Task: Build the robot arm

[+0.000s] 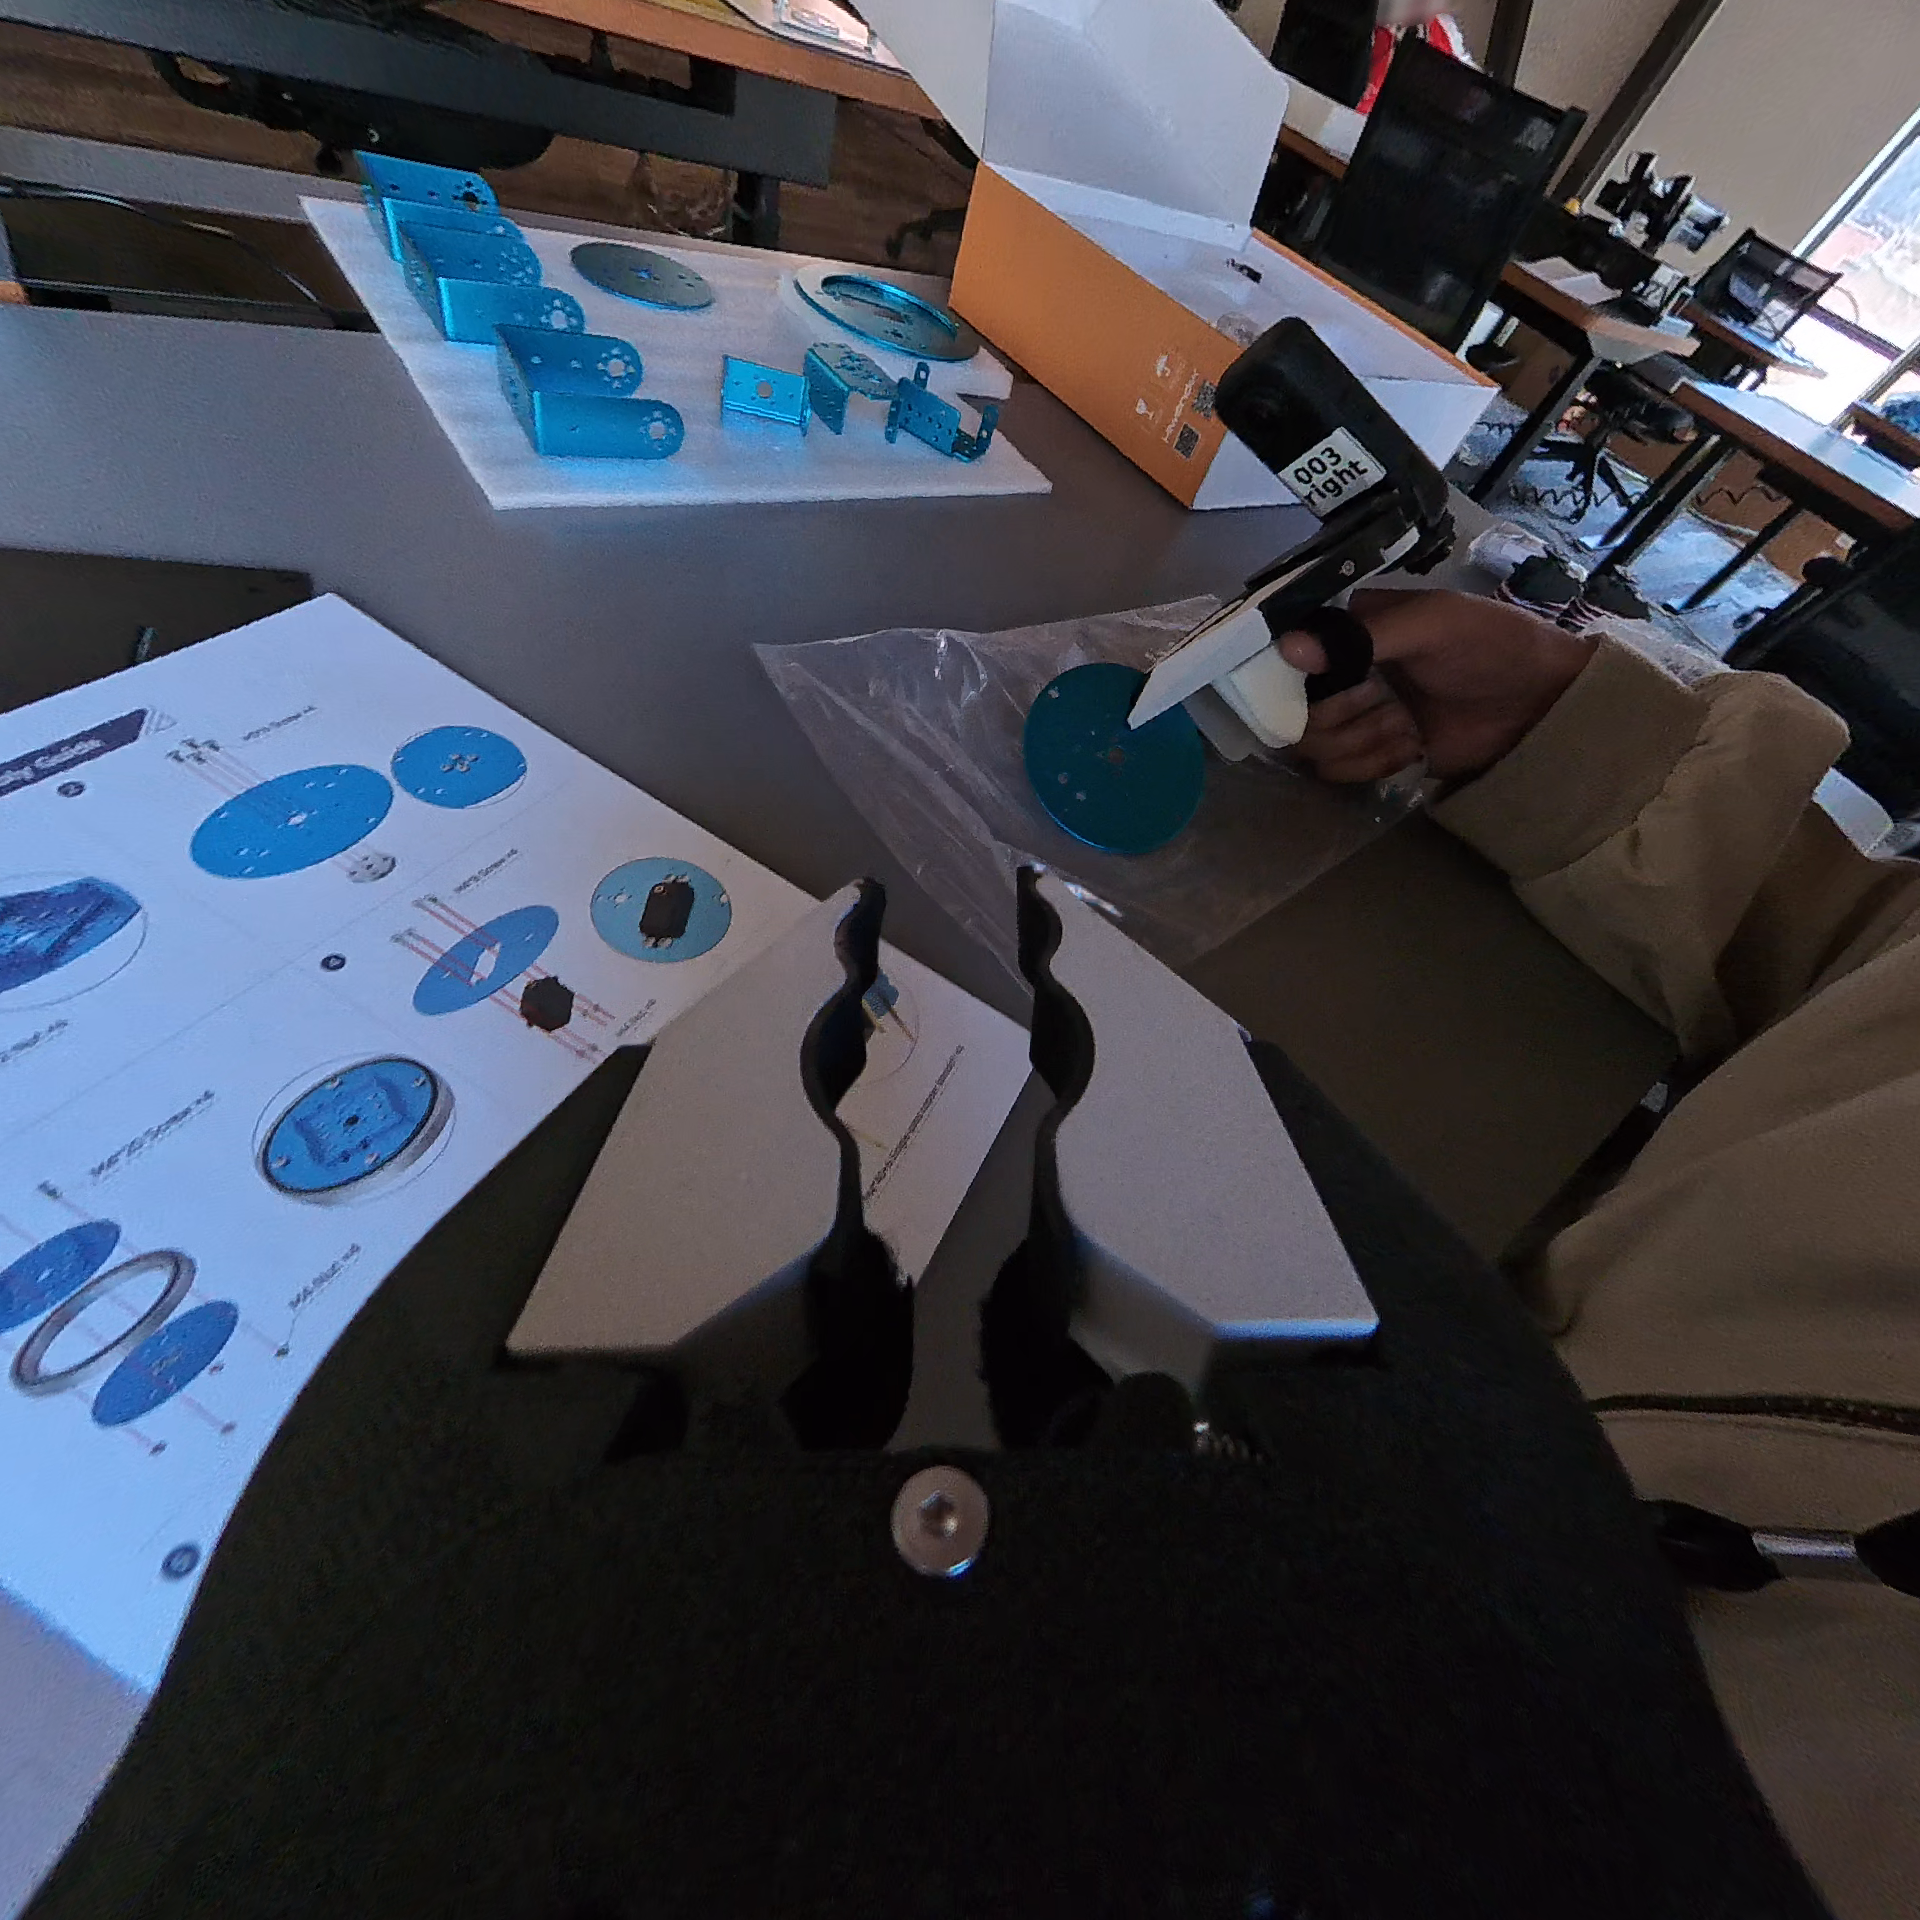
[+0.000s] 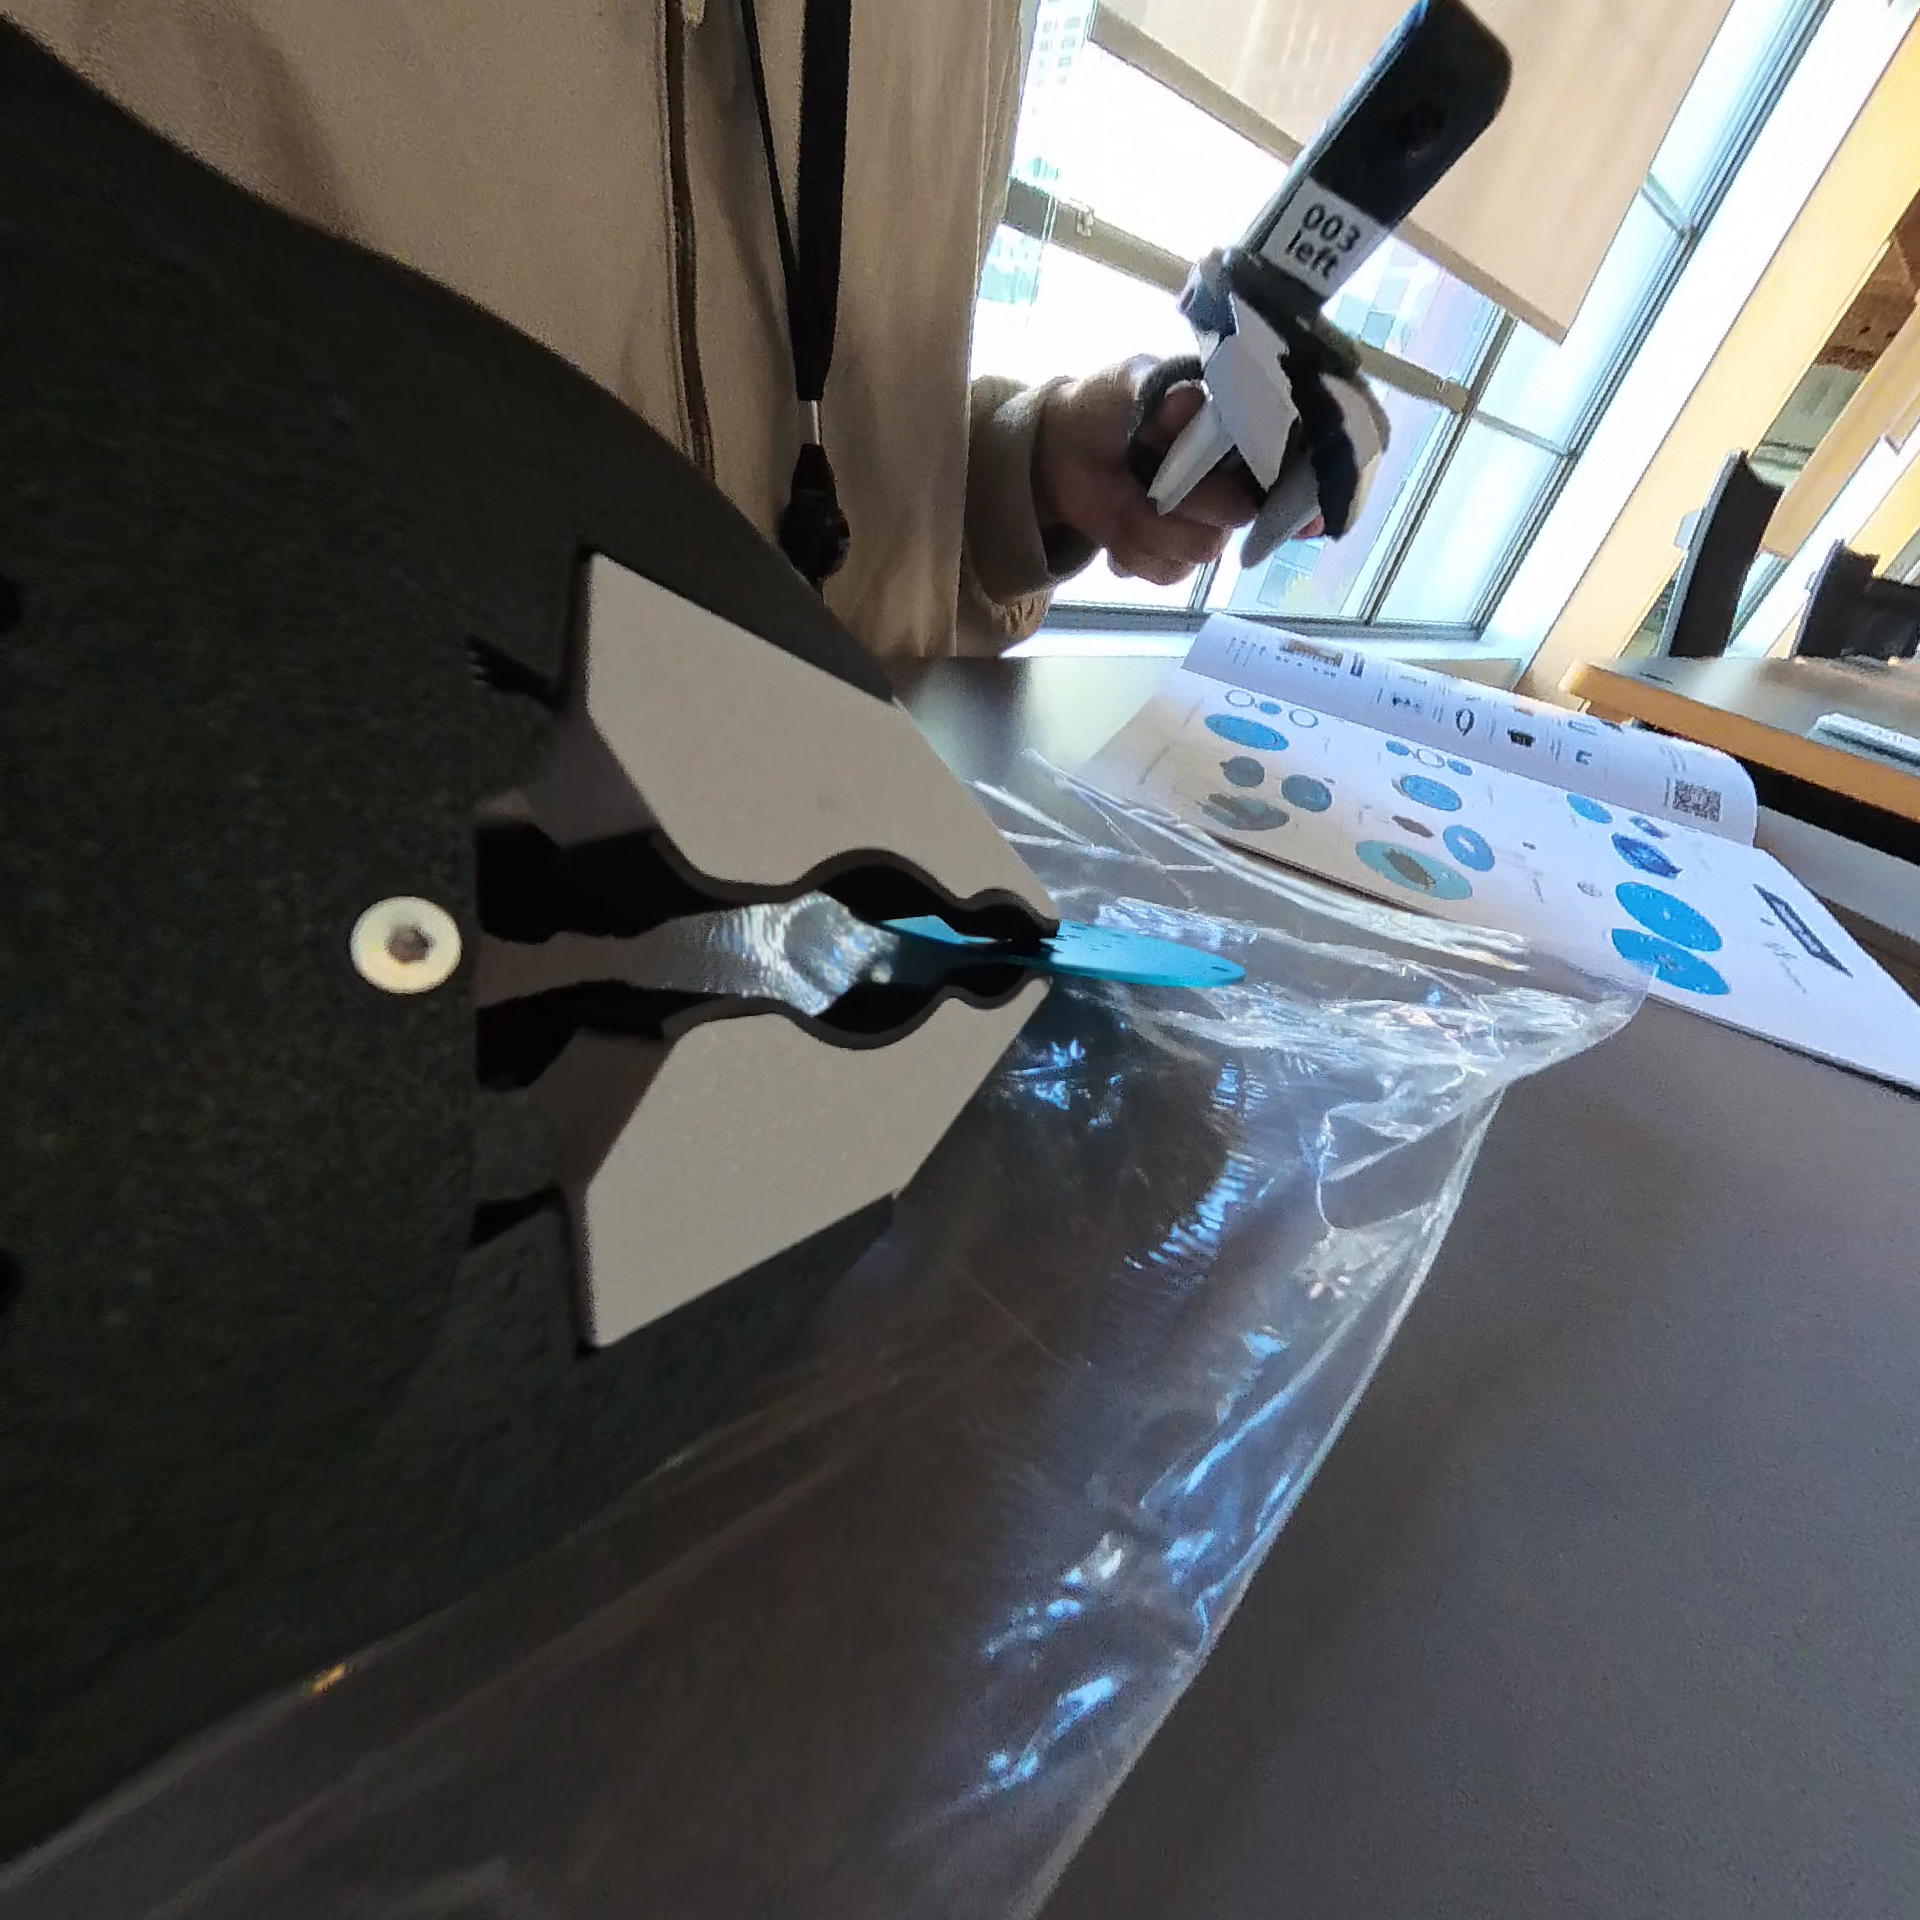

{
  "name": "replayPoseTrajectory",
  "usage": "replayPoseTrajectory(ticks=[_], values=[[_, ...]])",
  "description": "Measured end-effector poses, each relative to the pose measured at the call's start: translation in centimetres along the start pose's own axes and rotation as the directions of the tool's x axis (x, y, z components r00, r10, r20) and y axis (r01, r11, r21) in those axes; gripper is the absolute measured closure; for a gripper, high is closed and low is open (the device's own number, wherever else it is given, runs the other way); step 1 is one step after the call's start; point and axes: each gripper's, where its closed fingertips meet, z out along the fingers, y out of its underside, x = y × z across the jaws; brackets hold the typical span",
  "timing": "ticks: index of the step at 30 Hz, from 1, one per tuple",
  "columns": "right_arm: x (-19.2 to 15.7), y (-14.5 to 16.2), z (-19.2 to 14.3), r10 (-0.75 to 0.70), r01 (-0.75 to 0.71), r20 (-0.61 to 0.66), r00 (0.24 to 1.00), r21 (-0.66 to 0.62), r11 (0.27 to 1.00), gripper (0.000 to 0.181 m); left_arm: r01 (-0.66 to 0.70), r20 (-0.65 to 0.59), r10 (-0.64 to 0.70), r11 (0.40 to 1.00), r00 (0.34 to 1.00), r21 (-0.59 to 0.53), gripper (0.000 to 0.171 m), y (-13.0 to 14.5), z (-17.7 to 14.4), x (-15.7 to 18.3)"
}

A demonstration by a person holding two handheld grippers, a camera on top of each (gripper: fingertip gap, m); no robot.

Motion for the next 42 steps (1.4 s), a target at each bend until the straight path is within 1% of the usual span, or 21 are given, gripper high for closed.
replayPoseTrajectory(ticks=[5,10,16,20,23,28,35,37,42], values=[[0.2,0.1,-0.1,0.016,-0.016,-0.007,1.0,0.006,1.0,0.178,0.006,0.027,-0.006,1.0,1.0,0.011,0.147,0.5,-1.2,-0.6],[0.1,0.1,-0.3,0.02,-0.02,-0.012,1.0,0.022,1.0,0.179,0.017,0.025,-0.018,1.0,1.0,0.02,0.147,0.3,-1.4,-0.8],[1.7,0.1,-0.8,-0.01,0.01,-0.144,0.99,0.002,1.0,0.17,-0.005,0.047,0.005,1.0,0.999,-0.006,0.147,0.5,-0.6,-0.8],[1.9,0.2,-0.9,-0.034,0.033,-0.17,0.985,-0.011,0.999,0.169,-0.012,0.045,0.013,1.0,0.999,-0.016,0.147,0.4,-0.1,-0.5],[2.0,0.3,-1.1,-0.1,0.093,-0.217,0.971,-0.04,0.995,0.166,-0.016,0.036,0.016,1.0,0.999,-0.016,0.147,0.3,0.3,-0.2],[2.4,0.2,-1.4,-0.261,0.242,-0.32,0.911,-0.1,0.965,0.161,-0.02,0.029,0.02,0.999,0.999,-0.026,0.147,0.4,0.7,0.1],[3.0,-0.1,-1.8,-0.443,0.401,-0.419,0.793,-0.189,0.896,0.156,-0.018,0.023,0.019,0.999,1.0,-0.032,0.147,0.5,1.0,0.2],[3.1,-0.2,-1.9,-0.467,0.424,-0.43,0.773,-0.198,0.884,0.156,-0.017,0.021,0.018,0.999,1.0,-0.032,0.147,0.6,1.0,0.2],[3.2,-0.1,-1.9,-0.475,0.432,-0.427,0.769,-0.199,0.879,0.156,-0.011,0.016,0.012,0.999,1.0,-0.036,0.147,0.9,1.2,0.3]])
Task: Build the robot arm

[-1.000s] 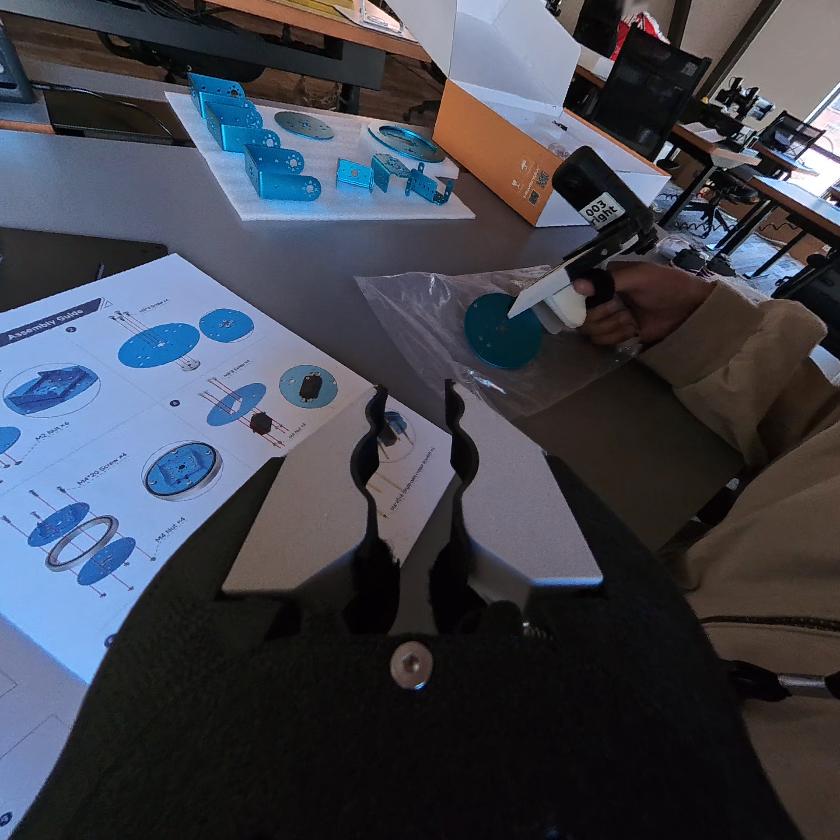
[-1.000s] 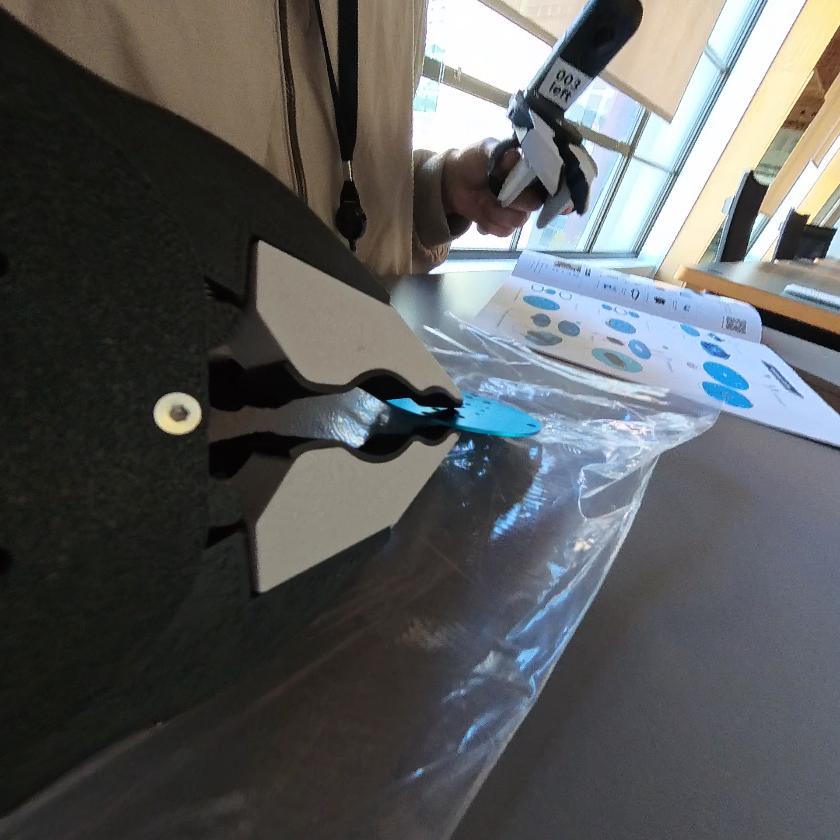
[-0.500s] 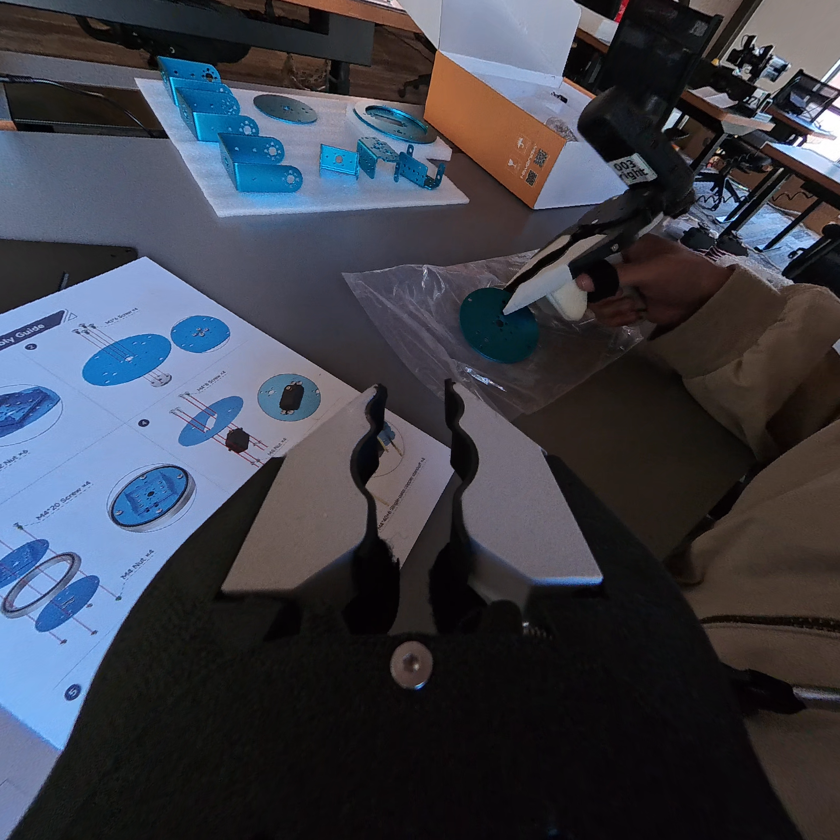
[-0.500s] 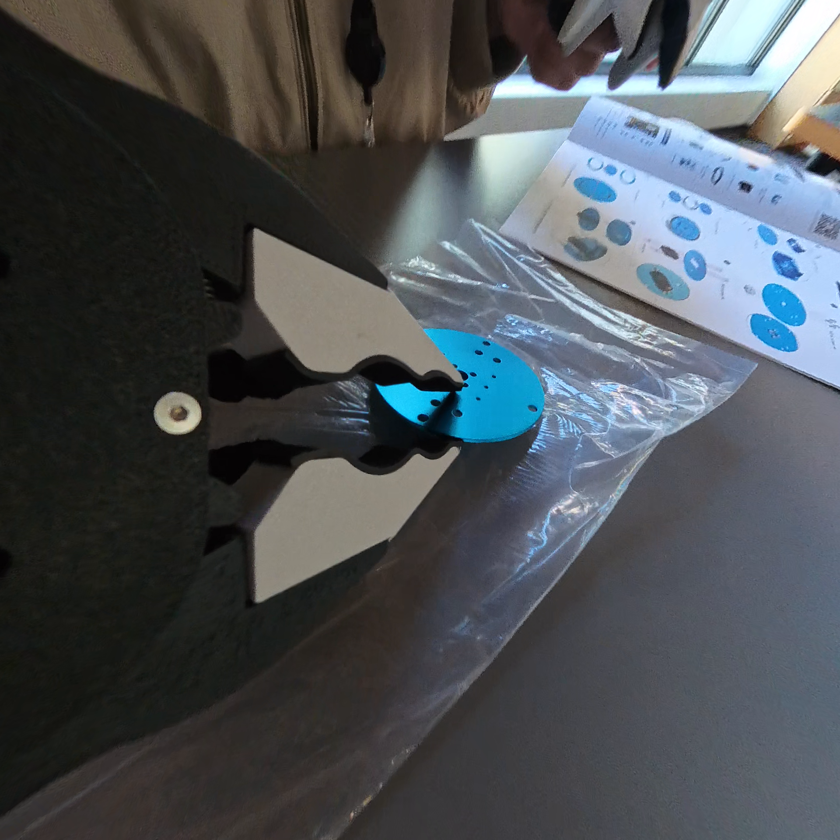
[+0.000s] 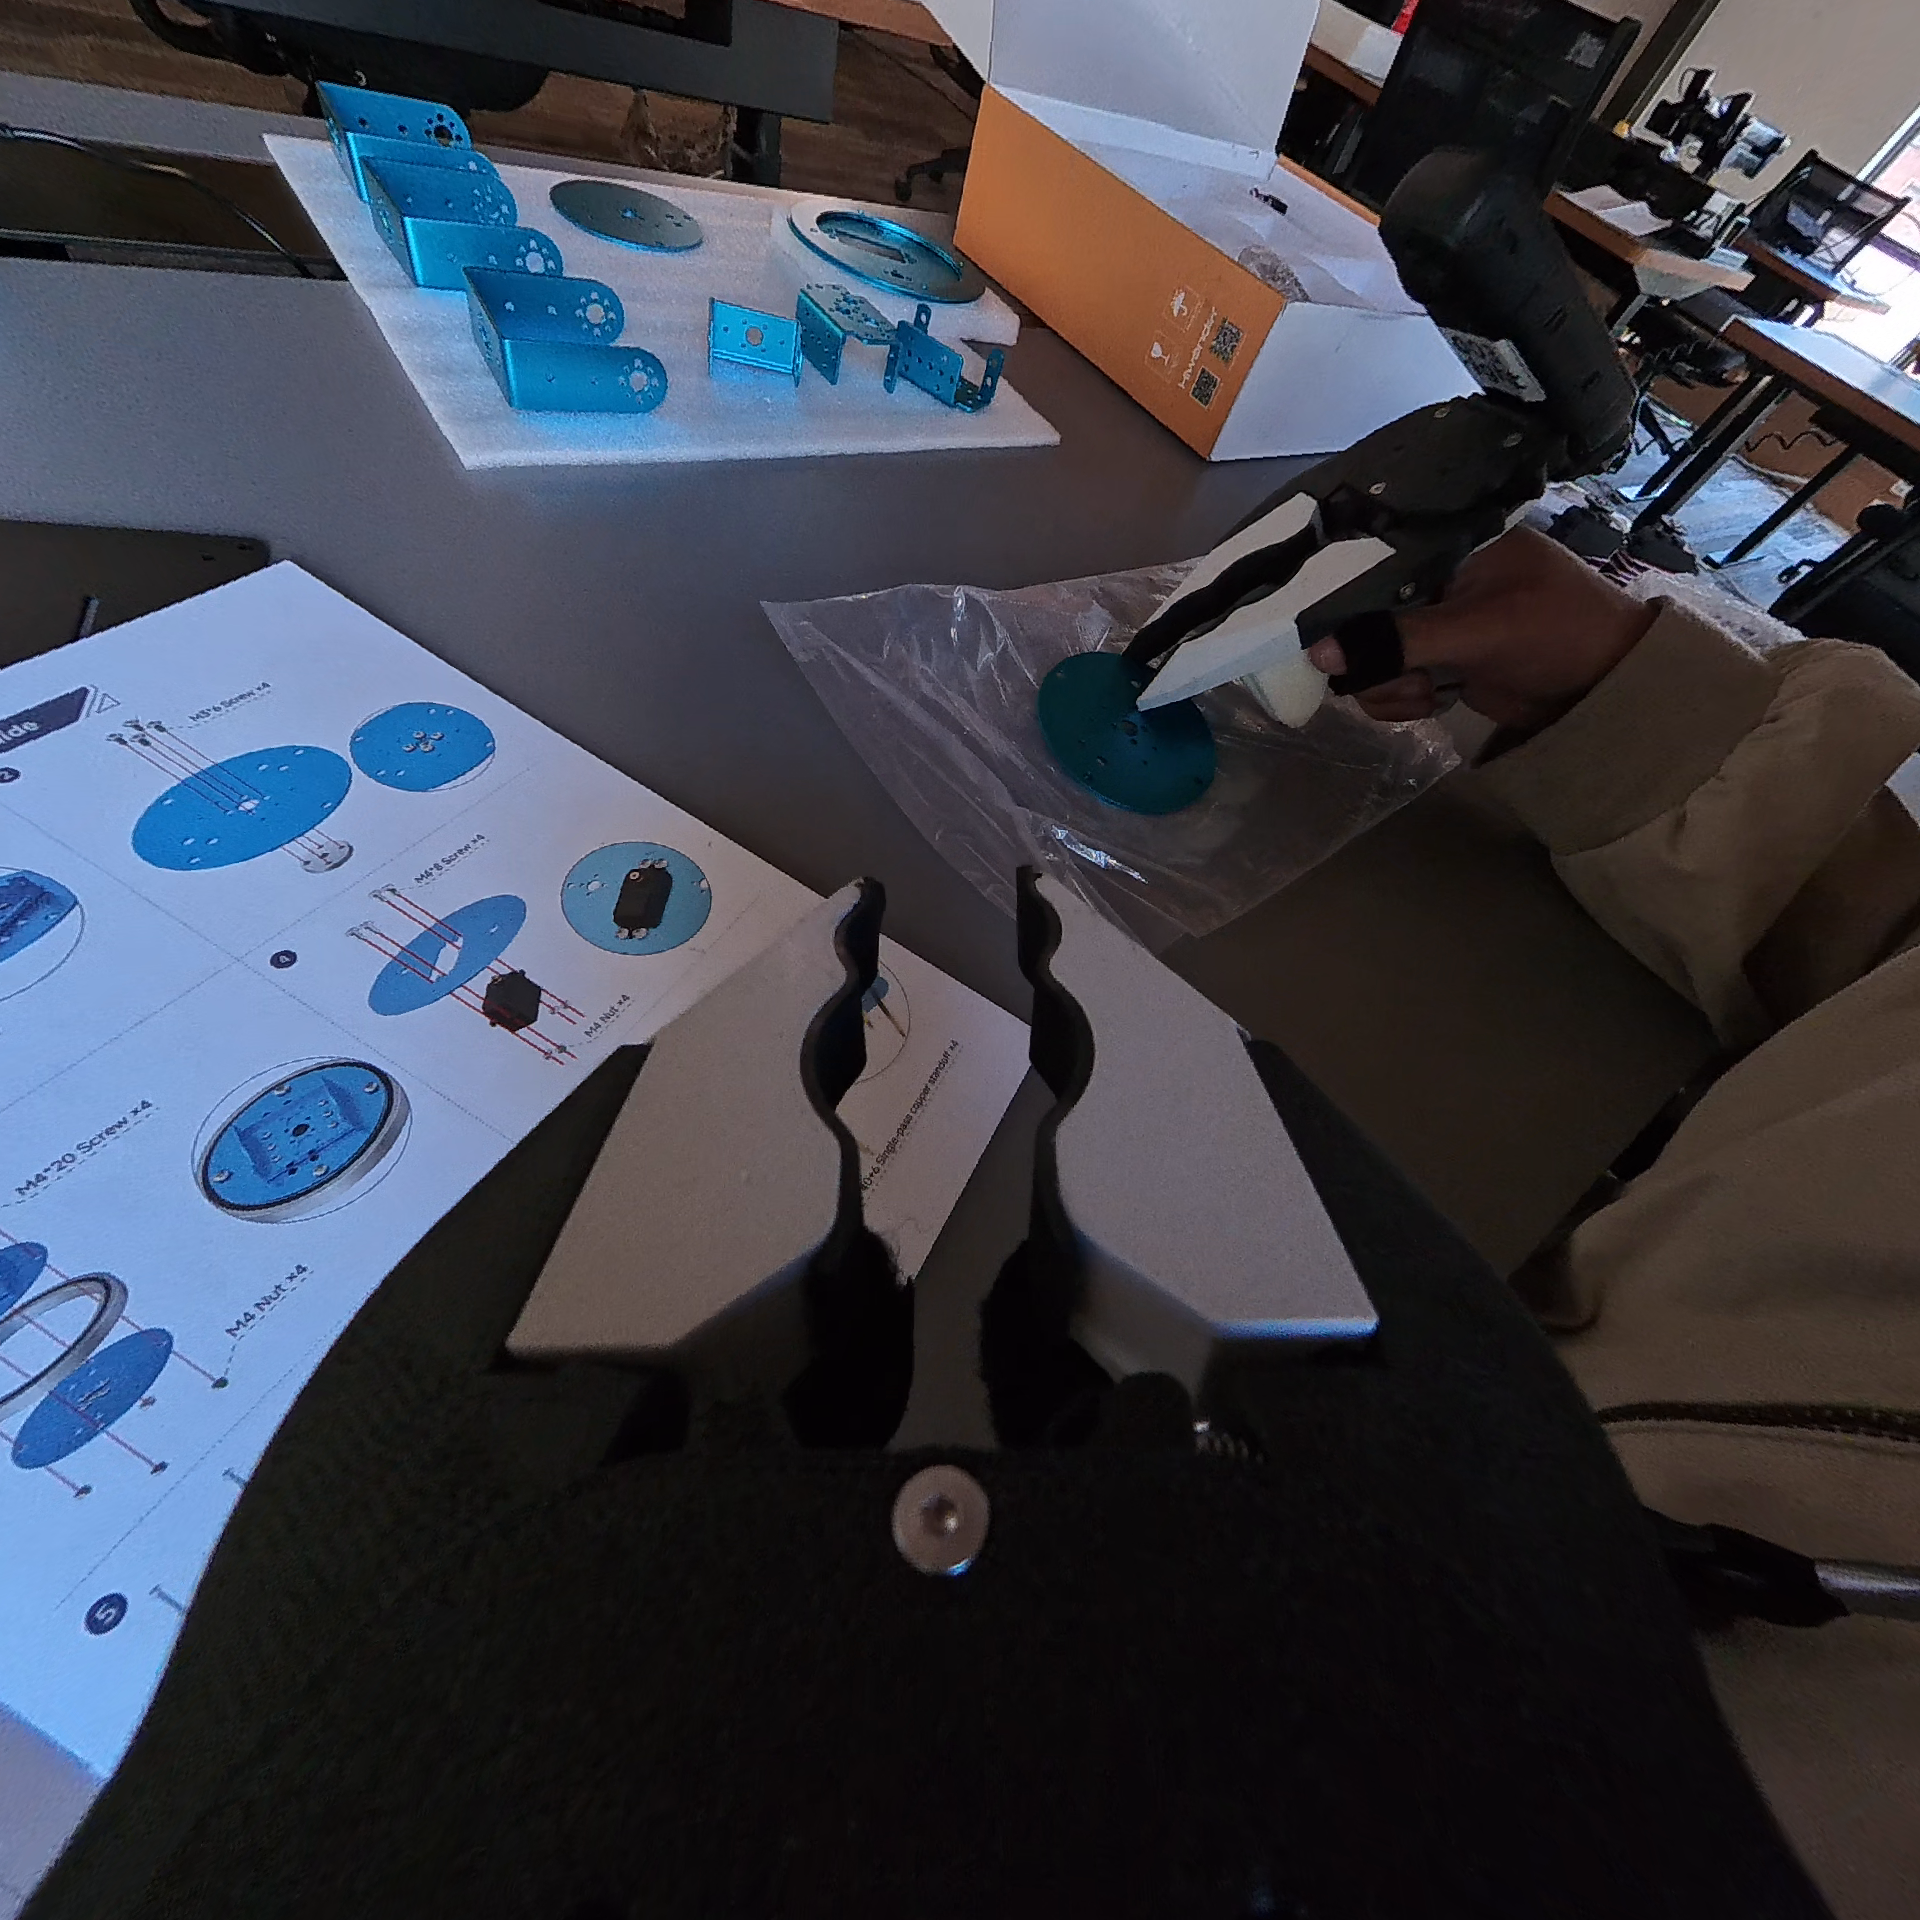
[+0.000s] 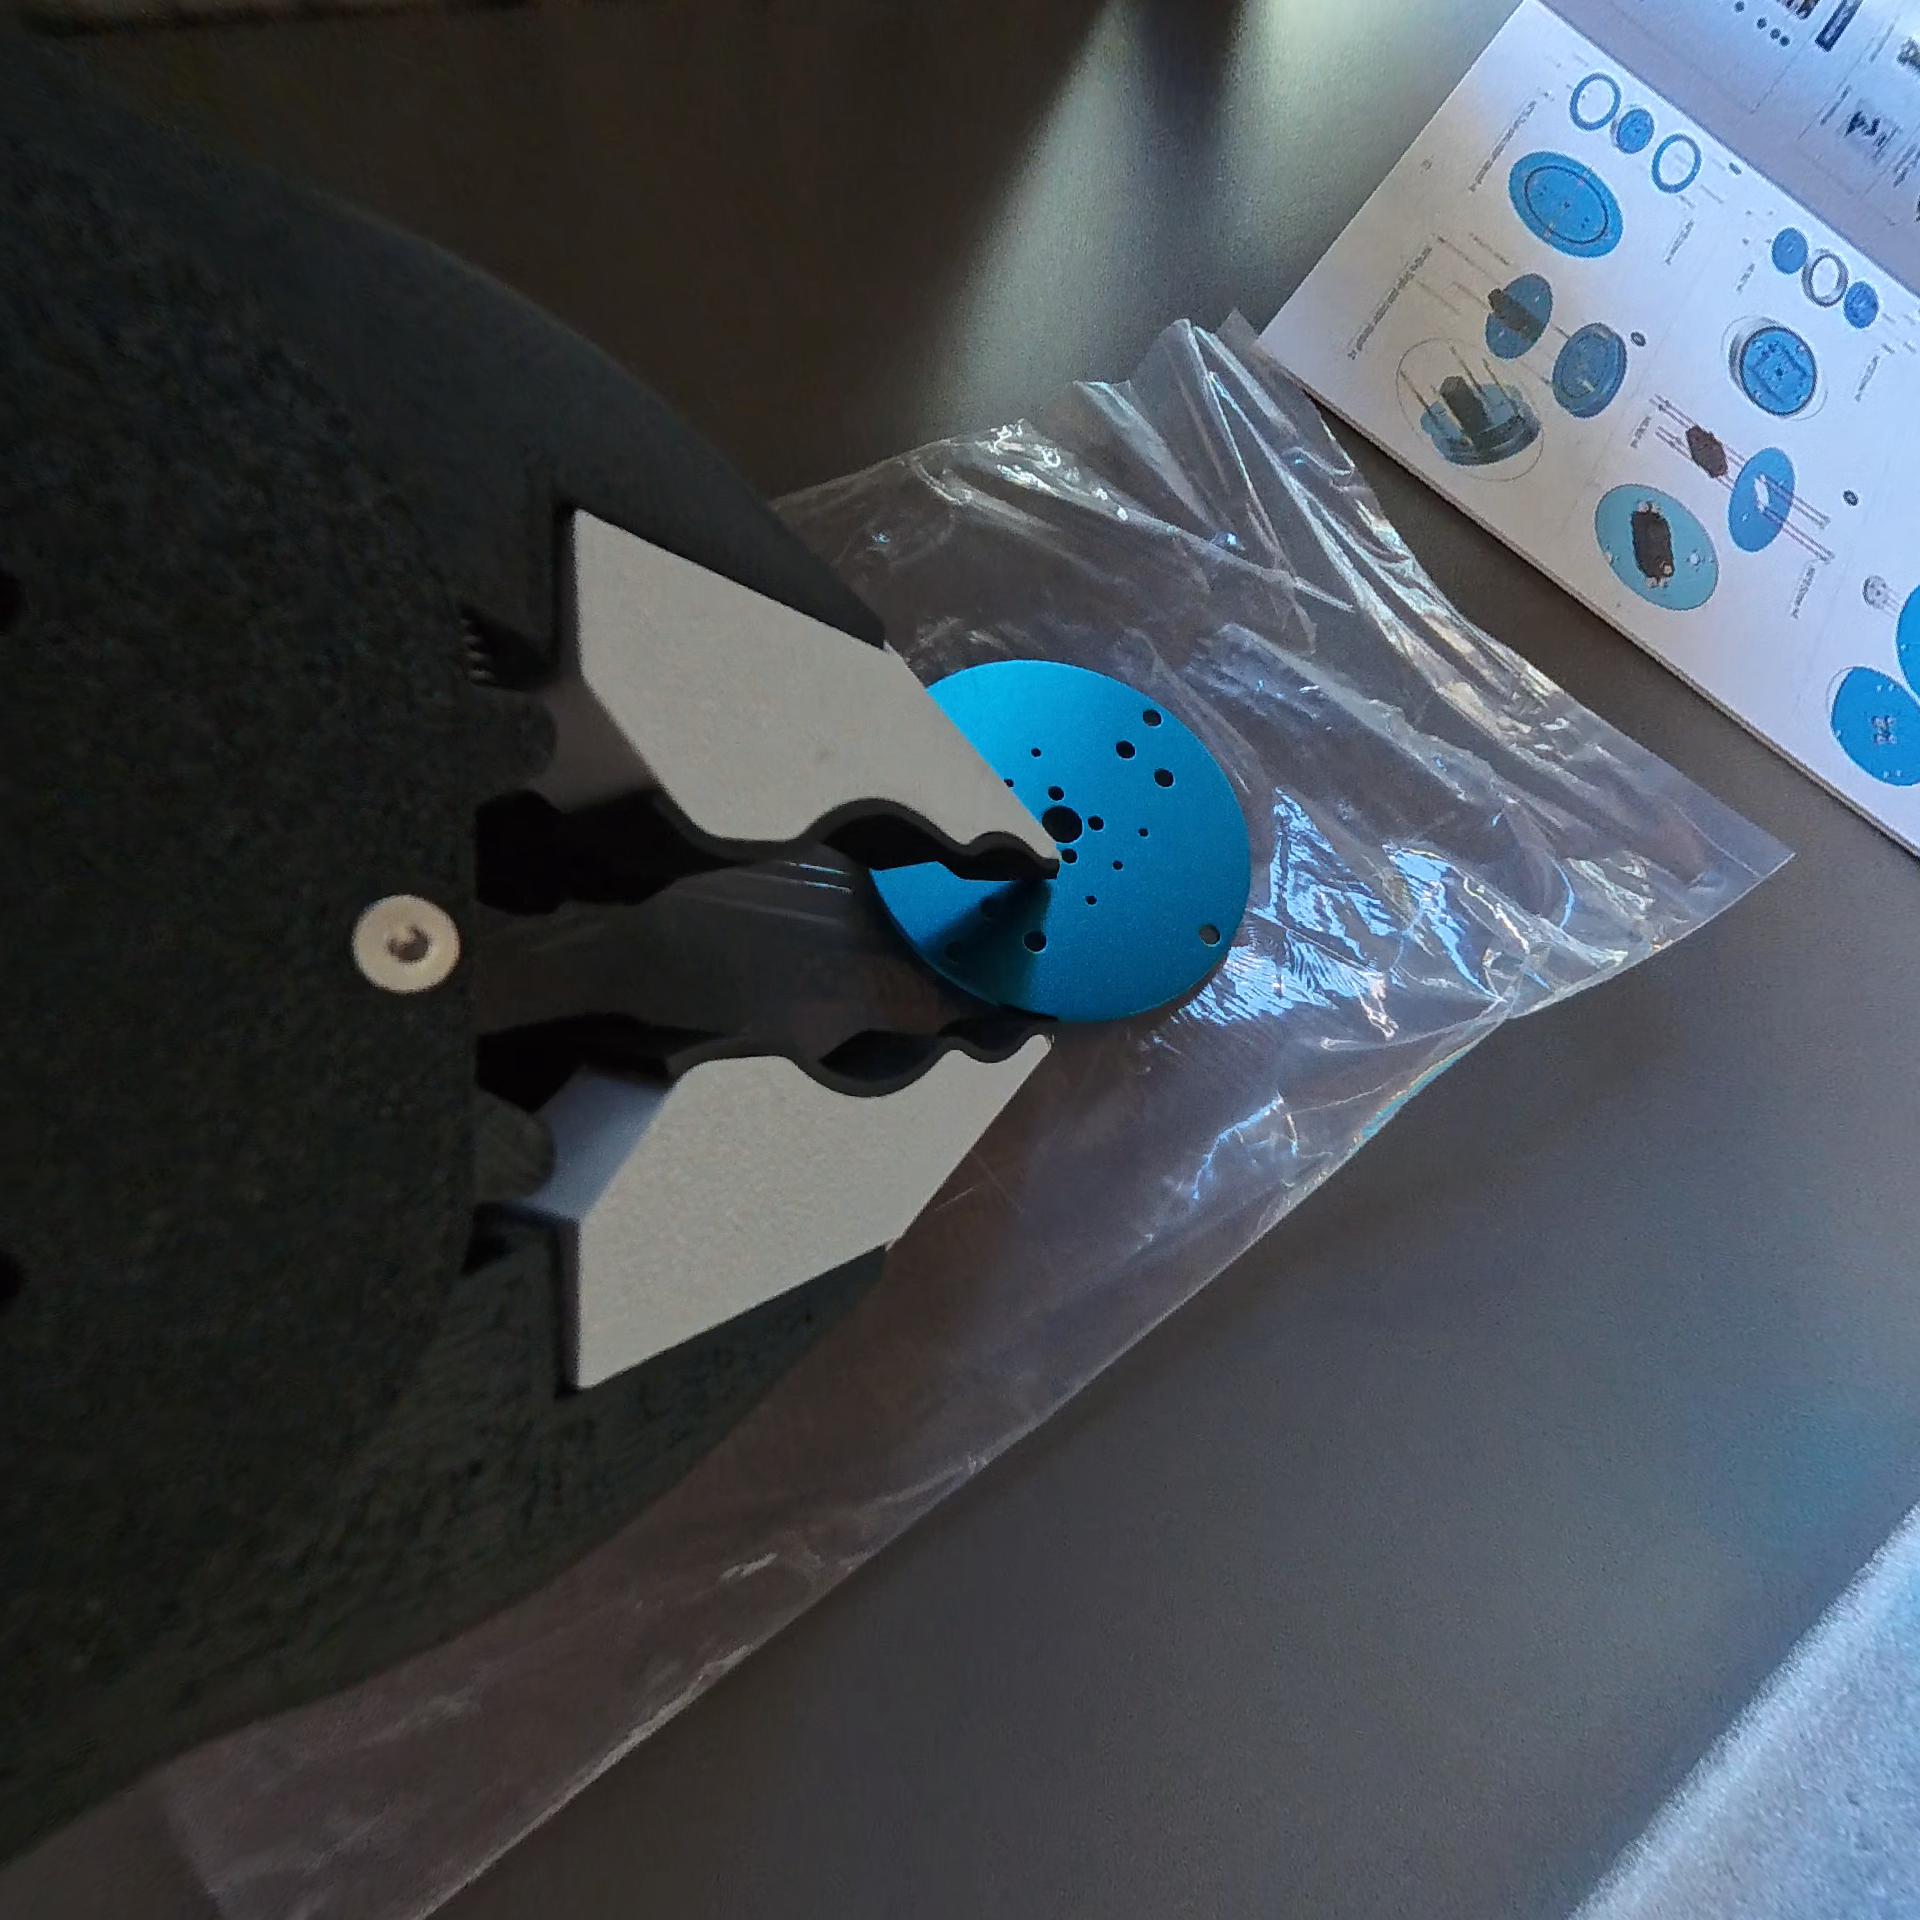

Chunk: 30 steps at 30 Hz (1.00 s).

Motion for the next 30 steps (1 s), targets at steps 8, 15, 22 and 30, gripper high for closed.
replayPoseTrajectory(ticks=[8,15,22,30], values=[[0.9,0.3,-0.4,-0.059,0.058,-0.067,0.996,-0.013,0.998,0.166,0.006,0.007,-0.006,1.0,1.0,0.0,0.147,0.2,-0.1,-0.3],[1.1,0.4,-0.4,-0.089,0.088,-0.089,0.992,-0.012,0.996,0.169,0.004,0.002,-0.004,1.0,1.0,-0.006,0.147,0.4,0.1,-0.2],[1.4,0.4,-0.5,-0.135,0.133,-0.135,0.982,-0.026,0.991,0.166,0.007,0.0,-0.007,1.0,1.0,-0.01,0.147,0.5,0.3,-0.1],[2.0,0.4,-0.7,-0.136,0.132,-0.174,0.975,-0.031,0.991,0.156,0.005,-0.001,-0.005,1.0,1.0,-0.016,0.147,0.6,0.4,0.0]])
